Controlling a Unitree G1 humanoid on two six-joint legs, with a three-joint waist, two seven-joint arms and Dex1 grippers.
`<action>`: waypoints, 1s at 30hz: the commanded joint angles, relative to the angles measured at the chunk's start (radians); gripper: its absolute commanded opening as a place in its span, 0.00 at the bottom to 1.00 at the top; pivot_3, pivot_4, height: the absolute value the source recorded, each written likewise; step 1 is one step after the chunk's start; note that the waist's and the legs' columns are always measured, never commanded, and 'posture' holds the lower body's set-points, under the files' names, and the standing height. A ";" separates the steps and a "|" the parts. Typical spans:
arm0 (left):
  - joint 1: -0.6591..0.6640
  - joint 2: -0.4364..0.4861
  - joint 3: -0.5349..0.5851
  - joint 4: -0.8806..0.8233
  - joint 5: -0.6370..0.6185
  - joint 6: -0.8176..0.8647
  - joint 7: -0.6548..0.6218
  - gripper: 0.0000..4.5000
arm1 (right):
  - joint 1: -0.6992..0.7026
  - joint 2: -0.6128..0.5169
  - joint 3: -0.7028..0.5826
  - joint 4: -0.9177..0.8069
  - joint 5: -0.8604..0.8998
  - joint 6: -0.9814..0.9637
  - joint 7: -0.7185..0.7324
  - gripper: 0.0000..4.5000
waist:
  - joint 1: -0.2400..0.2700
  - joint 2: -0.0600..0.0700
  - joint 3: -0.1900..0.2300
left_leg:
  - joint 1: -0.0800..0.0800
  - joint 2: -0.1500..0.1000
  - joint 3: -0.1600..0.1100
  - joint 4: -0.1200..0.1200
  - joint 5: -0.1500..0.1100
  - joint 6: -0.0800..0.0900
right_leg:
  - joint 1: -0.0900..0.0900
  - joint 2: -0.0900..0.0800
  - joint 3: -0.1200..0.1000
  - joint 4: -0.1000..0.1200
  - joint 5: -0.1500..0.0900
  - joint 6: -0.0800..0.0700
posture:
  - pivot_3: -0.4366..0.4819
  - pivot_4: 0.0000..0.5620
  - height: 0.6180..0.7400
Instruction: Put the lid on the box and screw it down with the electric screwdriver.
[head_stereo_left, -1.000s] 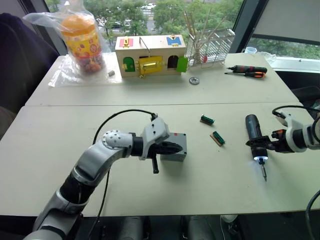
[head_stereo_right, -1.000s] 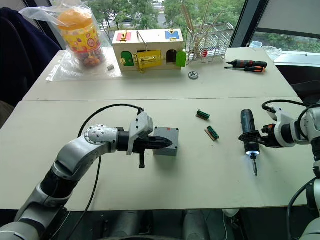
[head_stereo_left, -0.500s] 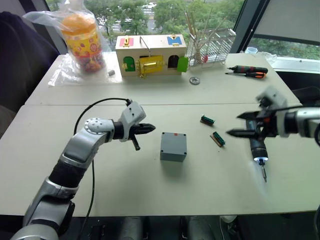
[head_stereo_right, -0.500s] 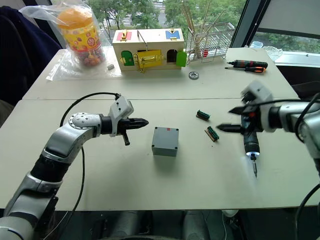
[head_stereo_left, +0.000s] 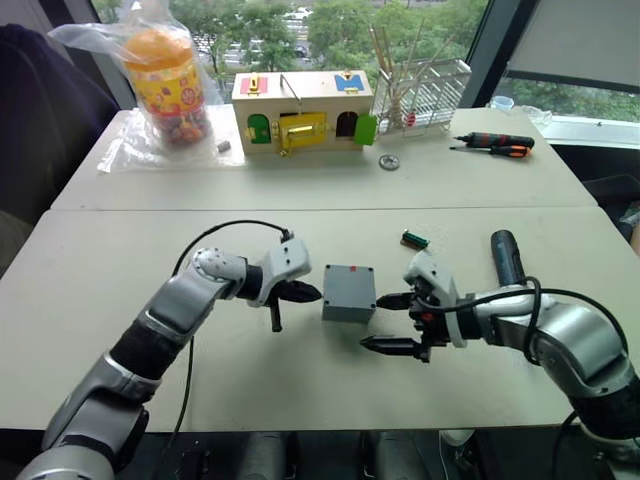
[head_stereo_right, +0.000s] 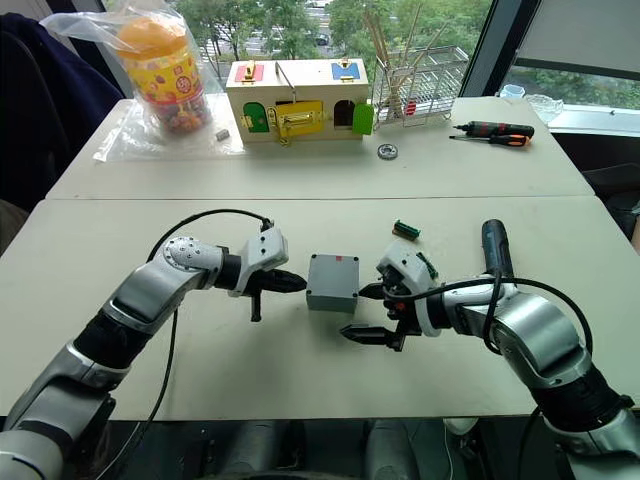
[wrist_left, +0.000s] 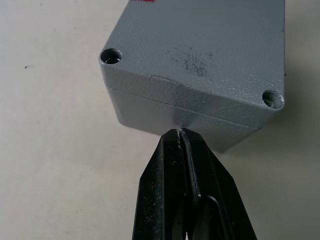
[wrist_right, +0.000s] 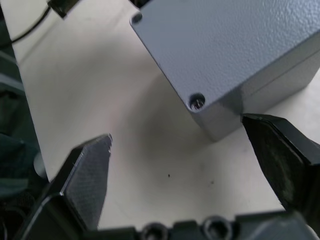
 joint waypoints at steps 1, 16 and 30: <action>-0.057 -0.043 -0.012 0.016 0.023 -0.056 -0.013 0.00 | -0.015 0.025 -0.012 -0.066 0.061 0.045 -0.004 0.98 | 0.000 0.000 0.000 | 0.000 0.000 0.000 0.000 0.000 0.000 | 0.000 0.000 0.000 0.000 0.000 0.000 | 0.48 0.27 0.76; -0.114 -0.060 -0.002 0.129 0.179 -0.170 0.011 0.00 | 0.031 -0.152 -0.152 -0.157 0.141 0.119 0.002 0.98 | -0.001 0.000 0.000 | 0.000 0.000 -0.001 -0.001 -0.001 0.002 | 0.000 0.000 0.000 0.000 0.000 0.000 | 0.48 0.27 0.76; 0.017 -0.016 0.011 -0.140 0.085 0.008 -0.018 0.00 | -0.035 -0.159 0.008 0.048 -0.066 -0.137 0.085 0.98 | 0.000 -0.001 0.000 | 0.000 0.000 0.000 0.001 -0.001 0.002 | 0.000 0.000 0.001 0.000 0.000 0.000 | 0.48 0.27 0.76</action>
